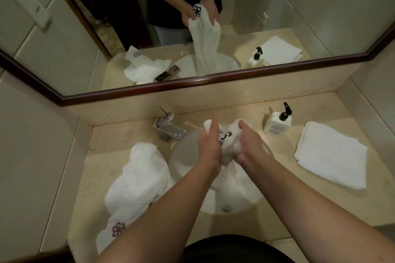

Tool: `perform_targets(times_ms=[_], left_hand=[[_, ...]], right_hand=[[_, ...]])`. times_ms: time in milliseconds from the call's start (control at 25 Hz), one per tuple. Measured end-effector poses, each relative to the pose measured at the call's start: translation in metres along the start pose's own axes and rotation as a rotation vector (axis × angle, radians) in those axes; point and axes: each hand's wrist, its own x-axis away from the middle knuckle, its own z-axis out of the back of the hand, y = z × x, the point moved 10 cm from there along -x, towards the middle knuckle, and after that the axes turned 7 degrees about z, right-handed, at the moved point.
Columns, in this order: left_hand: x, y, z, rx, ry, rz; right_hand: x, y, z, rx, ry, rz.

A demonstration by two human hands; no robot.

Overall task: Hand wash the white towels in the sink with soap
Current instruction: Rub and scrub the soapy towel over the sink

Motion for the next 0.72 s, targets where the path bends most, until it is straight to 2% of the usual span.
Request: perform_targets(times_ms=[120, 280, 440, 600, 720], left_hand=[[0.003, 0.004, -0.010, 0.076, 0.073, -0.037], [-0.003, 0.010, -0.001, 0.000, 0.142, -0.143], [-0.007, 0.024, 0.010, 0.006, 0.217, -0.191], [-0.012, 0.023, -0.002, -0.076, 0.135, -0.198], [0.001, 0.025, -0.022, -0.155, 0.101, -0.298]], right_hand=[[0.001, -0.015, -0.006, 0.061, 0.040, 0.234], [0.011, -0.035, -0.005, 0.405, 0.000, 0.495], [-0.004, -0.056, 0.003, 0.477, -0.045, 0.471], [0.002, -0.049, -0.012, 0.583, -0.189, 0.537], [-0.007, -0.054, -0.002, 0.528, -0.010, 0.524]])
